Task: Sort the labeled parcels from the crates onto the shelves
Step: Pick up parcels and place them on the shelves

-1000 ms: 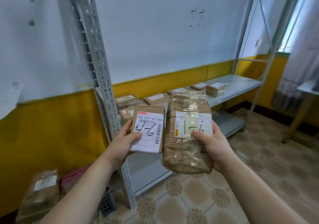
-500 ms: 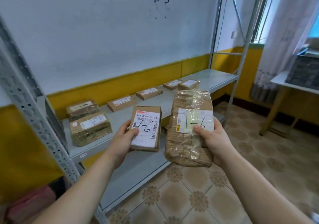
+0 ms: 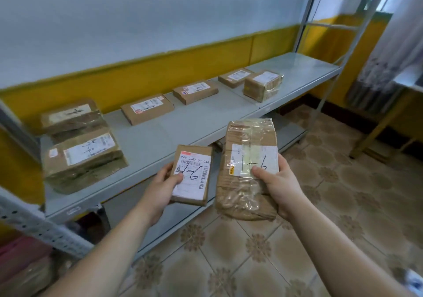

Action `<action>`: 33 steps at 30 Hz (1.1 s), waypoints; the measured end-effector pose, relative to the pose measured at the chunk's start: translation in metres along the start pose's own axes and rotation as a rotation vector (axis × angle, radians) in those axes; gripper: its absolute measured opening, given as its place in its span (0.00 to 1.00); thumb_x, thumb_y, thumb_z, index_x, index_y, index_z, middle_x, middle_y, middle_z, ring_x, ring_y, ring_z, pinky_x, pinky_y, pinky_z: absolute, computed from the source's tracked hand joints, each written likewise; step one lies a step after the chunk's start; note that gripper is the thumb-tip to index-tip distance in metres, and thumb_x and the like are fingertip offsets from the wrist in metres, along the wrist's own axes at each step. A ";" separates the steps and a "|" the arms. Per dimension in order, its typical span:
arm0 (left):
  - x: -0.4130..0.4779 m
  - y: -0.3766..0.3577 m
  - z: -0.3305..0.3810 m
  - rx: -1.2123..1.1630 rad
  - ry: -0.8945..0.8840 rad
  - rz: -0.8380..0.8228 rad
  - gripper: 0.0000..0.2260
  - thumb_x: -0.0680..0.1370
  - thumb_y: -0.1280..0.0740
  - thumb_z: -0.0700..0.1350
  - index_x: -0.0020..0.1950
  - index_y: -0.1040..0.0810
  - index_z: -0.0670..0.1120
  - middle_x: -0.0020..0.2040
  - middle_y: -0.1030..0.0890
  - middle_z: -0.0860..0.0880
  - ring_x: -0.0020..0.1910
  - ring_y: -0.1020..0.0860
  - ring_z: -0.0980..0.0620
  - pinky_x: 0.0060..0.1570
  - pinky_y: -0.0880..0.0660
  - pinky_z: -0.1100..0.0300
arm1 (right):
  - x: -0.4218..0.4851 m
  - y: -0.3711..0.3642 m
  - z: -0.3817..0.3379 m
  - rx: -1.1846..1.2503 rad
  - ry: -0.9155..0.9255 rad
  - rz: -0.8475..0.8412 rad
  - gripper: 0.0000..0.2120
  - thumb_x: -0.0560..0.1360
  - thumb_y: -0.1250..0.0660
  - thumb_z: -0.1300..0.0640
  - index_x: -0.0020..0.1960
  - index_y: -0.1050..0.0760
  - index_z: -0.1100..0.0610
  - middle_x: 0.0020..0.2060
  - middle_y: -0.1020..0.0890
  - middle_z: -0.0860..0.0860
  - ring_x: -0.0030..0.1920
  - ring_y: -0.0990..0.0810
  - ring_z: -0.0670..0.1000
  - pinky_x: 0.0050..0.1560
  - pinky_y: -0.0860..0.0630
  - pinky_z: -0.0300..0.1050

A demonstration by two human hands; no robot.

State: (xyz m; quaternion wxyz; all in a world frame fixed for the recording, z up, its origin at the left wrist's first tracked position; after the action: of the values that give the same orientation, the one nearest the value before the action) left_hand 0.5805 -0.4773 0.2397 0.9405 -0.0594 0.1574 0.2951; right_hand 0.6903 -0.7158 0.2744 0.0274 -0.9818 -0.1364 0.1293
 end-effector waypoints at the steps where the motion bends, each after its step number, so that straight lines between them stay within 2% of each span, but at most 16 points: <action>1: 0.010 -0.001 -0.009 -0.005 0.027 0.008 0.16 0.80 0.38 0.38 0.65 0.29 0.53 0.51 0.17 0.51 0.45 0.18 0.51 0.42 0.22 0.54 | 0.012 -0.002 0.008 -0.024 -0.019 -0.007 0.24 0.75 0.29 0.65 0.65 0.28 0.48 0.50 0.15 0.49 0.44 0.14 0.50 0.37 0.18 0.45; 5: 0.039 0.000 -0.046 -0.012 0.151 0.065 0.17 0.80 0.38 0.37 0.64 0.30 0.55 0.50 0.18 0.54 0.42 0.19 0.54 0.35 0.23 0.58 | 0.058 -0.009 0.048 -0.116 -0.113 -0.038 0.28 0.74 0.28 0.65 0.69 0.31 0.46 0.50 0.15 0.48 0.46 0.14 0.51 0.47 0.17 0.54; 7: 0.052 0.003 -0.065 -0.003 0.195 0.102 0.16 0.80 0.37 0.37 0.63 0.29 0.55 0.51 0.18 0.53 0.43 0.19 0.53 0.42 0.22 0.56 | 0.082 -0.013 0.068 -0.142 -0.167 -0.063 0.28 0.74 0.27 0.64 0.69 0.31 0.45 0.50 0.15 0.48 0.48 0.14 0.52 0.52 0.18 0.59; 9: 0.067 0.003 -0.082 0.033 0.208 0.147 0.16 0.79 0.37 0.37 0.62 0.28 0.55 0.51 0.18 0.55 0.46 0.20 0.54 0.51 0.24 0.53 | 0.108 -0.017 0.089 -0.162 -0.209 -0.101 0.26 0.74 0.28 0.65 0.64 0.28 0.42 0.50 0.14 0.47 0.49 0.14 0.53 0.53 0.19 0.60; 12: 0.089 0.005 -0.111 0.061 0.208 0.240 0.18 0.79 0.36 0.37 0.63 0.29 0.57 0.51 0.20 0.59 0.48 0.20 0.58 0.52 0.25 0.57 | 0.148 -0.026 0.119 -0.223 -0.247 -0.200 0.24 0.75 0.29 0.65 0.59 0.27 0.38 0.50 0.14 0.47 0.49 0.14 0.51 0.53 0.18 0.59; 14: 0.108 0.006 -0.134 0.071 0.215 0.283 0.18 0.79 0.36 0.37 0.64 0.29 0.57 0.54 0.19 0.57 0.51 0.20 0.58 0.54 0.25 0.58 | 0.176 -0.033 0.144 -0.267 -0.272 -0.256 0.26 0.75 0.29 0.64 0.64 0.29 0.39 0.50 0.15 0.47 0.49 0.14 0.52 0.52 0.18 0.60; 16: 0.128 0.008 -0.157 0.073 0.213 0.323 0.18 0.80 0.36 0.37 0.63 0.29 0.57 0.55 0.19 0.56 0.50 0.20 0.59 0.50 0.25 0.66 | 0.201 -0.042 0.173 -0.296 -0.288 -0.307 0.28 0.75 0.29 0.64 0.67 0.30 0.39 0.51 0.15 0.48 0.50 0.15 0.53 0.52 0.18 0.61; 18: 0.150 0.013 -0.183 0.093 0.199 0.386 0.18 0.80 0.37 0.36 0.63 0.30 0.57 0.50 0.20 0.59 0.47 0.22 0.64 0.40 0.29 0.76 | 0.224 -0.053 0.205 -0.317 -0.310 -0.348 0.29 0.75 0.29 0.63 0.68 0.31 0.38 0.51 0.15 0.49 0.49 0.14 0.53 0.50 0.17 0.59; 19: 0.160 0.017 -0.197 0.106 0.196 0.419 0.18 0.80 0.37 0.37 0.63 0.30 0.57 0.49 0.21 0.60 0.46 0.23 0.66 0.38 0.30 0.77 | 0.235 -0.059 0.222 -0.323 -0.324 -0.364 0.29 0.76 0.29 0.63 0.68 0.32 0.37 0.51 0.15 0.49 0.48 0.14 0.52 0.48 0.17 0.57; 21: 0.184 0.031 -0.233 0.114 0.197 0.460 0.18 0.80 0.37 0.37 0.64 0.29 0.56 0.49 0.20 0.59 0.46 0.23 0.65 0.41 0.30 0.73 | 0.256 -0.074 0.263 -0.338 -0.340 -0.390 0.28 0.76 0.29 0.61 0.68 0.33 0.37 0.51 0.16 0.48 0.48 0.14 0.52 0.45 0.16 0.53; 25: 0.227 0.070 -0.317 0.133 0.217 0.520 0.18 0.79 0.36 0.37 0.67 0.28 0.53 0.54 0.19 0.52 0.49 0.21 0.57 0.44 0.28 0.65 | 0.296 -0.107 0.363 -0.358 -0.340 -0.439 0.31 0.75 0.28 0.60 0.70 0.34 0.36 0.54 0.17 0.49 0.51 0.15 0.54 0.51 0.18 0.59; 26: 0.237 0.080 -0.338 0.146 0.220 0.527 0.18 0.80 0.36 0.37 0.67 0.28 0.52 0.55 0.19 0.51 0.49 0.21 0.55 0.44 0.28 0.65 | 0.305 -0.115 0.388 -0.367 -0.337 -0.444 0.32 0.75 0.28 0.61 0.70 0.34 0.36 0.54 0.17 0.48 0.51 0.16 0.53 0.50 0.17 0.57; 28: 0.258 0.098 -0.378 0.164 0.211 0.550 0.17 0.80 0.37 0.37 0.66 0.29 0.53 0.56 0.20 0.50 0.50 0.21 0.53 0.44 0.28 0.66 | 0.322 -0.133 0.433 -0.371 -0.321 -0.468 0.30 0.76 0.30 0.63 0.69 0.34 0.38 0.52 0.17 0.47 0.49 0.16 0.49 0.42 0.17 0.46; 30: 0.281 0.116 -0.420 0.198 0.211 0.558 0.17 0.80 0.37 0.37 0.68 0.29 0.50 0.58 0.20 0.48 0.53 0.21 0.50 0.47 0.27 0.62 | 0.338 -0.149 0.478 -0.367 -0.311 -0.491 0.29 0.77 0.30 0.64 0.68 0.34 0.37 0.51 0.17 0.46 0.47 0.17 0.46 0.37 0.19 0.40; 33: 0.309 0.136 -0.471 0.185 0.197 0.588 0.20 0.80 0.37 0.37 0.72 0.31 0.46 0.59 0.20 0.46 0.54 0.21 0.48 0.48 0.28 0.60 | 0.359 -0.170 0.536 -0.402 -0.267 -0.523 0.30 0.75 0.28 0.64 0.69 0.33 0.40 0.50 0.17 0.45 0.49 0.16 0.47 0.44 0.17 0.44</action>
State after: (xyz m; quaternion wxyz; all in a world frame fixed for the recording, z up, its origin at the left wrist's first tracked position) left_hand 0.6192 -0.2965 -0.3100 0.7966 0.0460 0.2842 0.5315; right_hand 0.8394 -0.4435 -0.3165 -0.1520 -0.8739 -0.4081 0.2157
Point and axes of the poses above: each hand's wrist, its own x-axis towards the middle knuckle, its own y-axis out of the back of the hand, z = x × y, the point moved 1 cm from there along x, towards the middle knuckle
